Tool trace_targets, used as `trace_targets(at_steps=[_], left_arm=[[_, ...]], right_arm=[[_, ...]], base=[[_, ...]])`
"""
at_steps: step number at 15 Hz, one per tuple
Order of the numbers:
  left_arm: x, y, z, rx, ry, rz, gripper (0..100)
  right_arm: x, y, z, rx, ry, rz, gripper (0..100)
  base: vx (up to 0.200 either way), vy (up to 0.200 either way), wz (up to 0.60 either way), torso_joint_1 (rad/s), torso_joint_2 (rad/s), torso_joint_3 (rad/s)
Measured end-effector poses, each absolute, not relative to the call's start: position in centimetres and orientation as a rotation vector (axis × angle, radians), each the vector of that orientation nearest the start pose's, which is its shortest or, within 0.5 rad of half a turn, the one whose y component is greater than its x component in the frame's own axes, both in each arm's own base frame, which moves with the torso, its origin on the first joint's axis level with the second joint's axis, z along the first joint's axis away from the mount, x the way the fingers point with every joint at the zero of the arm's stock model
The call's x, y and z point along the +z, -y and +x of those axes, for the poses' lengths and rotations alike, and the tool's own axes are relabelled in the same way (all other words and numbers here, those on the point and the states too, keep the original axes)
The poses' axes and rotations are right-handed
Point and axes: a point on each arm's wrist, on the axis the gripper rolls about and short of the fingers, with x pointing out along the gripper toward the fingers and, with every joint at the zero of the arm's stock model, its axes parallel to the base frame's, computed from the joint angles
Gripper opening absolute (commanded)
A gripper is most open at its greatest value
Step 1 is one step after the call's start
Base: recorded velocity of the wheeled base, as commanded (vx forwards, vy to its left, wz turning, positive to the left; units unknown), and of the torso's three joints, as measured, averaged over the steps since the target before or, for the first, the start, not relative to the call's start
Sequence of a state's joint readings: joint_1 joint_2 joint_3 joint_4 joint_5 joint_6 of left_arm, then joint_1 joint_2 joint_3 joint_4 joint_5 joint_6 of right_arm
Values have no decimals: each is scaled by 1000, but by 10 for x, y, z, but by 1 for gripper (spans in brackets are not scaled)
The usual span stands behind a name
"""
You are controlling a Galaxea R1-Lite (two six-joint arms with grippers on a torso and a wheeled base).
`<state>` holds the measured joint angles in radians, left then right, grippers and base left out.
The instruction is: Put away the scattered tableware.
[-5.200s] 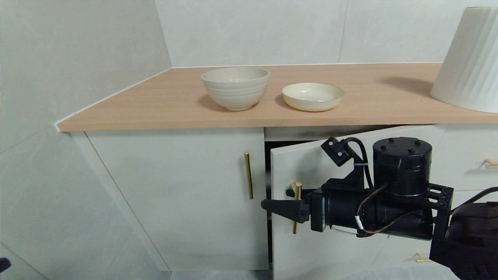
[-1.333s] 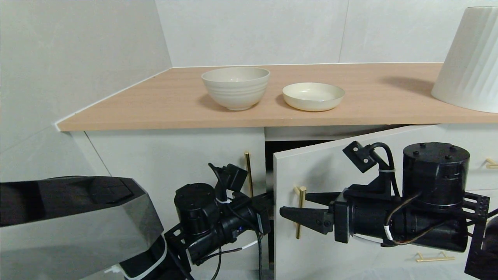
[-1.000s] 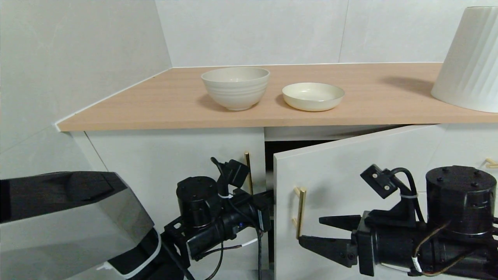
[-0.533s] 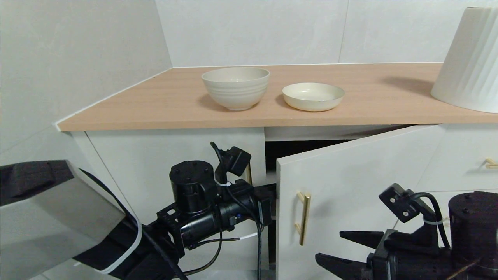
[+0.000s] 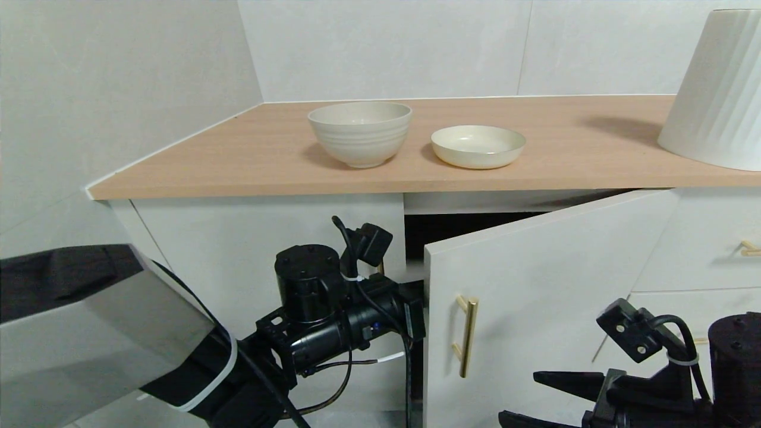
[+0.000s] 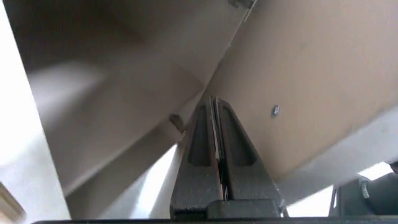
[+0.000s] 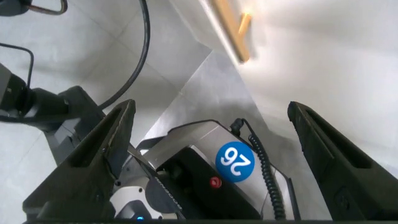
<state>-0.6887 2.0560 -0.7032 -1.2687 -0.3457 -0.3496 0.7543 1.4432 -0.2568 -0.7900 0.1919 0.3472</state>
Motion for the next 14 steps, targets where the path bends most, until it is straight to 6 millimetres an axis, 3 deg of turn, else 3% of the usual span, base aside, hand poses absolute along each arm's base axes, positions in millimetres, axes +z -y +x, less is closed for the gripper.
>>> trace_targets(at_steps=[3,13,14], left_arm=[[101,233,268,-1015,-271,-307,0],[94,241,278,-1010,-264,-310,0],[93,241,279,-1009,-264,-310,0]], right_arm=[[124,-133,135,855,-549,189,100],[121,-134,131,874,-560,174,100],[121,-134,131,875,-560,173,100]], base=[[-200,0,0,1,2,6],[0,0,0,0,0,0],[-200,0,0,2,2,2]])
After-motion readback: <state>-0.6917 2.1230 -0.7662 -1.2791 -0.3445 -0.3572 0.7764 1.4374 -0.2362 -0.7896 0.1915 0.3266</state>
